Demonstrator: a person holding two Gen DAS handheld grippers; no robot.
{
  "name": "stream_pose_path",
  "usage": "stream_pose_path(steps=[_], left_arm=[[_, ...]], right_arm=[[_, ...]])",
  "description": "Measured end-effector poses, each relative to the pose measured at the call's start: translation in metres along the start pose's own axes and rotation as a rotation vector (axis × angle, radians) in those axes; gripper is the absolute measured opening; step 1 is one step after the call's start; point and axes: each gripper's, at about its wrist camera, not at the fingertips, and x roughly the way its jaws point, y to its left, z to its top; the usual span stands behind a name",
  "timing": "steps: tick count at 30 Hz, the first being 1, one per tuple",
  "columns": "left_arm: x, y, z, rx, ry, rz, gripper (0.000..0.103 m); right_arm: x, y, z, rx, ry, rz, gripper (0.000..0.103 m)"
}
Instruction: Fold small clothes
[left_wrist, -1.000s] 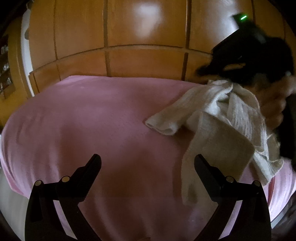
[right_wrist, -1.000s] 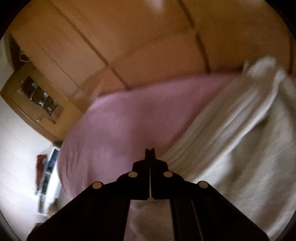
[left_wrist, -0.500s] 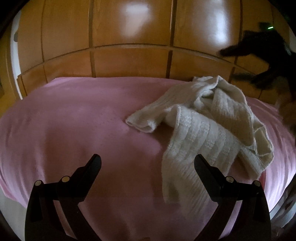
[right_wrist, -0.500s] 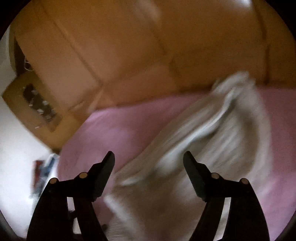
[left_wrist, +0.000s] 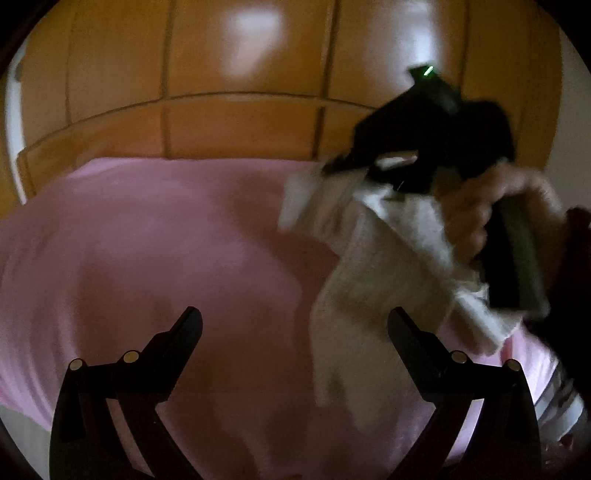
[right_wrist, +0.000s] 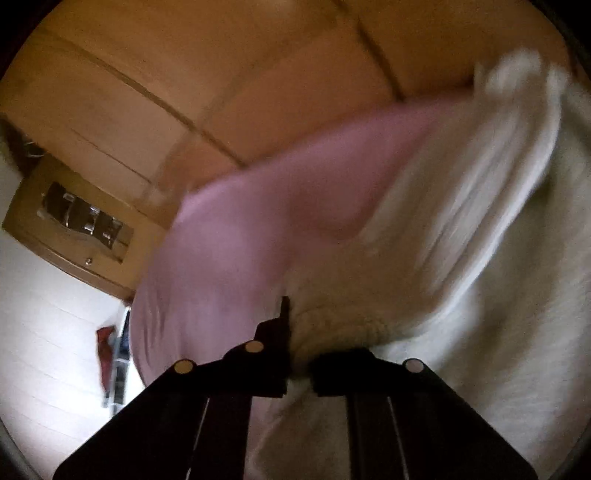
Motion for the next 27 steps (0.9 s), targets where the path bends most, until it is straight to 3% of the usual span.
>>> stream_pose_path(steps=[3,7,8,12,14,15,16,17,18,19,21,23,27], left_arm=[[0.005,-0.014,0.006,0.034,-0.005,-0.059,0.099],[0.019,-0.034,0.01,0.116,0.008,-0.092,0.099],[0.021,-0.038,0.01,0.134,0.012,-0.091,0.099],[0.049,-0.044,0.013,0.186,0.064,-0.058,0.099],[0.062,-0.045,0.015,0.188,0.101,-0.054,0.099],[0.064,-0.047,0.014,0.194,0.109,-0.055,0.097],[0.069,-0.049,0.015,0.204,0.115,-0.057,0.091],[0.072,-0.05,0.014,0.214,0.122,-0.06,0.071],[0.075,-0.05,0.013,0.229,0.146,-0.061,0.058],[0.079,-0.049,0.014,0.228,0.153,-0.072,0.053],[0.081,-0.044,0.018,0.206,0.153,-0.096,0.027],[0.08,-0.034,0.029,0.182,0.14,-0.102,0.014],[0.075,0.011,0.064,0.051,0.08,-0.043,0.01]], right_arm=[[-0.076,-0.029,0.02,-0.028,-0.157,-0.105,0.007],[-0.177,-0.102,0.044,0.05,-0.334,-0.325,0.007],[-0.207,-0.132,0.051,0.098,-0.385,-0.414,0.007],[-0.26,-0.209,0.065,0.194,-0.452,-0.672,0.007],[-0.276,-0.246,0.064,0.275,-0.47,-0.763,0.016],[-0.279,-0.259,0.062,0.309,-0.478,-0.753,0.027],[-0.282,-0.269,0.059,0.336,-0.482,-0.733,0.054],[-0.285,-0.277,0.054,0.365,-0.489,-0.73,0.072],[-0.285,-0.279,0.049,0.377,-0.494,-0.74,0.073],[-0.285,-0.278,0.043,0.376,-0.494,-0.731,0.074],[-0.283,-0.27,0.036,0.355,-0.464,-0.669,0.074],[-0.272,-0.261,0.026,0.303,-0.41,-0.577,0.074],[-0.222,-0.197,-0.004,0.18,-0.232,-0.337,0.062]])
